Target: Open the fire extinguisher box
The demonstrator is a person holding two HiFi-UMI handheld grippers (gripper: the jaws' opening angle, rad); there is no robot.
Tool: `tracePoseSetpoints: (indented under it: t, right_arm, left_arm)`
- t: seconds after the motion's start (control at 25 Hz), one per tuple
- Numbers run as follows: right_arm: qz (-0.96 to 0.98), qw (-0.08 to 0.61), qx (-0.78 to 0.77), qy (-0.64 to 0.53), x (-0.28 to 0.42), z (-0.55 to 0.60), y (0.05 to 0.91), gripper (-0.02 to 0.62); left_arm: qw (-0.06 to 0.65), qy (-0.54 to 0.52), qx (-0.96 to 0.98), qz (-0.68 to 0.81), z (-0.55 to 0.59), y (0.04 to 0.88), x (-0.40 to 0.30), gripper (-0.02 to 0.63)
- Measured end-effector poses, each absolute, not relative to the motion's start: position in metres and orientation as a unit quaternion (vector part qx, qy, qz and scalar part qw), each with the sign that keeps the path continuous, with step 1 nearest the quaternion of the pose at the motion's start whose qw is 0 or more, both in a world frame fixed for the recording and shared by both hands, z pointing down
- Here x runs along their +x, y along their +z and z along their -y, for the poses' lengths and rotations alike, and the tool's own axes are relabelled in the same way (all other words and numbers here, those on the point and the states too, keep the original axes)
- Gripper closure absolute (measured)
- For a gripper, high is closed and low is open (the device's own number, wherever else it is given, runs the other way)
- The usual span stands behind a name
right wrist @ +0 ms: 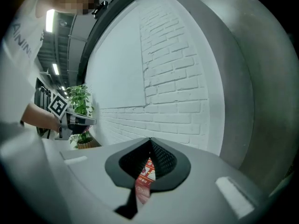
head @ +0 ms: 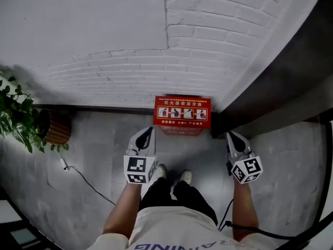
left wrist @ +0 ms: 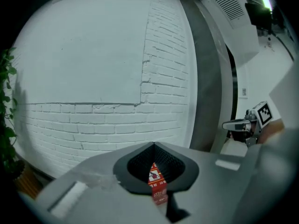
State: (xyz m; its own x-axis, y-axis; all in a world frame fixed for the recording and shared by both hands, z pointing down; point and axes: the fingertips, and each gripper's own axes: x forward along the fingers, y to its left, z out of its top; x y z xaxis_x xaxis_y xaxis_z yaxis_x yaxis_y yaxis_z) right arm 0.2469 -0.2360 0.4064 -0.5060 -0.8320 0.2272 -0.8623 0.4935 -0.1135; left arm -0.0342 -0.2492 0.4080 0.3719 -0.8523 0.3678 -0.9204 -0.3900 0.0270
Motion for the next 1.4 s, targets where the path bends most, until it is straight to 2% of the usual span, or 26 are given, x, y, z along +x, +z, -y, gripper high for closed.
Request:
tracePoseSetpoints:
  t: [0.24,0.8,1.0,1.16,1.4]
  right_arm:
    - [0.856,0.091,0.497,0.106,0.243,0.270,0.466,0.588]
    - [0.843,0.112,0.508,0.138,0.248,0.277,0.678,0.588]
    - [0.837,0.129,0.515,0.131,0.258,0.289,0.725,0.584]
    - [0.836,0.166,0.505,0.136,0.262,0.297,0.746,0.478]
    - [0.837,0.198,0.492,0.135,0.267,0.315,0.761,0.470]
  left_arm:
    - [0.137,0.169,0.822,0.527,0.270,0.493,-0.032,0.603]
    - [0.155,0.177,0.818,0.525,0.298,0.678,-0.029,0.603]
    - [0.154,0.179,0.817,0.526,0.307,0.708,-0.027,0.603]
    - [0.150,0.173,0.821,0.522,0.308,0.706,-0.027,0.603]
    - [0.159,0.175,0.819,0.522,0.301,0.701,-0.027,0.603]
